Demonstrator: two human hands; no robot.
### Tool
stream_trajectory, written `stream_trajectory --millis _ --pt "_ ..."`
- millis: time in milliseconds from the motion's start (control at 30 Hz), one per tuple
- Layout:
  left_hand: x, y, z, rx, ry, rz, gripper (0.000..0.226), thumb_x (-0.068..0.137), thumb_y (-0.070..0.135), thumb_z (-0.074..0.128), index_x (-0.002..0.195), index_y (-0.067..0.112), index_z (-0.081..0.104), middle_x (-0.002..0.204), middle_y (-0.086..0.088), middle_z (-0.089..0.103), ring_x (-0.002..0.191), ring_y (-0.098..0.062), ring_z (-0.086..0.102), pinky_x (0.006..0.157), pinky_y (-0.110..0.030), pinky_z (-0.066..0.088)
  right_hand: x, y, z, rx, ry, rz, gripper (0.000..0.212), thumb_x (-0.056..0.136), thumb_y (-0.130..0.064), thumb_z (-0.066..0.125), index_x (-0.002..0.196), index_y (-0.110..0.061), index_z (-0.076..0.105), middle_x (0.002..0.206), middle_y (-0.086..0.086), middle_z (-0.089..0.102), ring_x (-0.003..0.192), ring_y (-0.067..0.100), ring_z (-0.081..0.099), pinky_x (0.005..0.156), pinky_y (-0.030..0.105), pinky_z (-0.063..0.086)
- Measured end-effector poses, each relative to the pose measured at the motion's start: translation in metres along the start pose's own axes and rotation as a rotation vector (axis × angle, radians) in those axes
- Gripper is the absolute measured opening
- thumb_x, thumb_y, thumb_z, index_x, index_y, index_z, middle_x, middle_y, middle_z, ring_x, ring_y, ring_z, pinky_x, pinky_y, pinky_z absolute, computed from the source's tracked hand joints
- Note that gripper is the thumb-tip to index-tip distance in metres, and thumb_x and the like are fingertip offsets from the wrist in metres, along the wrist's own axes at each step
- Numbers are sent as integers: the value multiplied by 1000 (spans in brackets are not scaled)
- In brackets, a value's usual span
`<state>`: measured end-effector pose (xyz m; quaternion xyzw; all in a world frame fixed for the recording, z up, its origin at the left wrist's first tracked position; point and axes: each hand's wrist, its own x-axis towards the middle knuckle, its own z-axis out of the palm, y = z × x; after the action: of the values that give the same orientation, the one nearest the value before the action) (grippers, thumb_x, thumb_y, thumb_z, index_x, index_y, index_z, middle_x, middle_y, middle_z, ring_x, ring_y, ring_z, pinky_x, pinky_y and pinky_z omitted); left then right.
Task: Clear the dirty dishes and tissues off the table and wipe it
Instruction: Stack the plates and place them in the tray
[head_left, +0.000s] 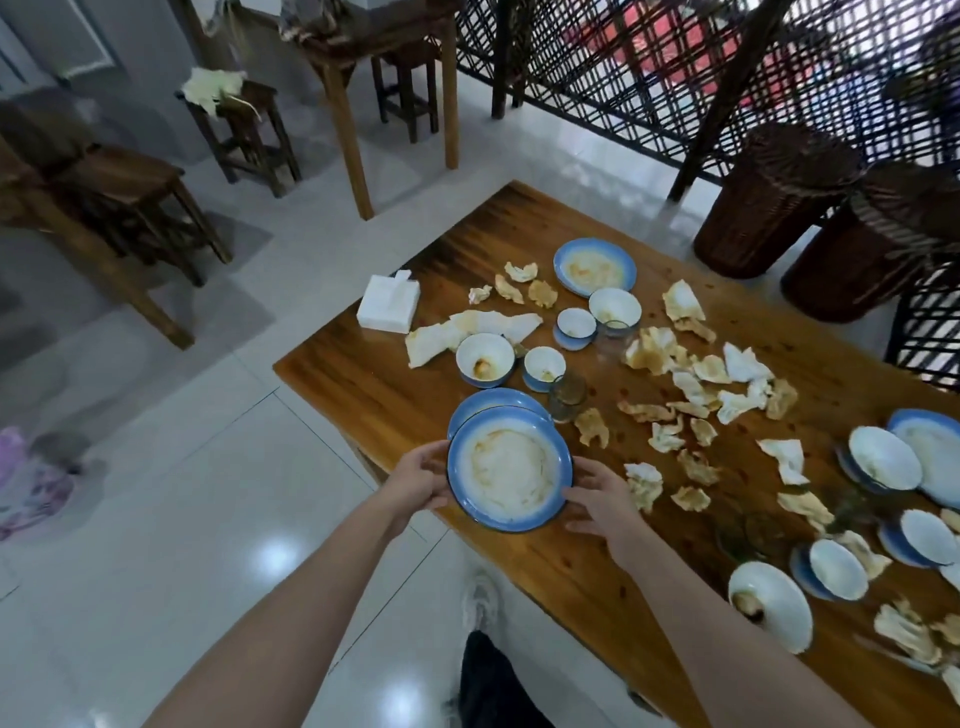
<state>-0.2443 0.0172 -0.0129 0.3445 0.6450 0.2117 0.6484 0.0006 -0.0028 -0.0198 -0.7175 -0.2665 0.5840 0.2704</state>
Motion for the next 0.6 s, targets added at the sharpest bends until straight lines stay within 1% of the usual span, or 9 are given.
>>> stream_trajectory --millis 33,133,167,233,333,467,533,600 --pt "7 7 -1 5 -7 -15 70 79 -23 45 139 13 47 115 -14 62 85 -19 63 72 -32 51 8 -4 2 1 5 18 48 86 -4 66 129 -21 52 107 5 59 84 21 66 63 32 59" --pt "28 27 -6 51 -46 -58 69 81 -24 42 140 11 47 112 -10 64 76 -18 58 56 -23 46 28 -13 7 25 13 71 53 85 -2 66 133 -20 50 109 9 59 85 23 66 71 36 59" --pt "35 32 -7 72 -55 -75 68 82 -24 43 139 11 46 110 -8 64 73 -17 58 54 -22 45 33 -15 8 33 13 89 55 85 -1 66 134 -20 48 110 10 58 86 24 66 73 37 59" --pt "50 38 -9 117 -60 -107 67 83 -22 46 140 12 46 111 -8 62 75 -17 60 56 -23 47 40 -18 8 34 14 130 55 86 0 65 134 -20 47 111 12 57 86 24 66 74 38 59" --pt "64 42 -13 181 -80 -136 64 85 -16 51 141 14 45 116 -7 61 82 -16 65 59 -22 50 51 -22 10 30 24 170 51 86 0 65 131 -19 49 108 9 57 86 23 66 72 36 59" --pt "76 42 -20 232 -60 -152 59 87 -12 53 138 16 49 110 -5 61 82 -12 61 64 -21 51 59 -23 15 8 33 192 48 86 -4 66 128 -21 51 105 4 57 86 21 66 64 31 57" --pt "78 43 -22 251 -64 -164 57 88 -10 54 137 18 50 112 -5 60 86 -11 59 67 -21 50 60 -23 17 -4 52 195 48 86 -5 67 128 -21 51 104 3 57 85 19 66 62 29 56" --pt "79 44 -24 277 -85 -175 55 90 -7 54 138 20 48 119 -5 57 93 -11 58 68 -21 50 60 -21 19 -4 73 194 48 86 -7 67 129 -22 51 104 3 58 85 19 66 62 29 56"
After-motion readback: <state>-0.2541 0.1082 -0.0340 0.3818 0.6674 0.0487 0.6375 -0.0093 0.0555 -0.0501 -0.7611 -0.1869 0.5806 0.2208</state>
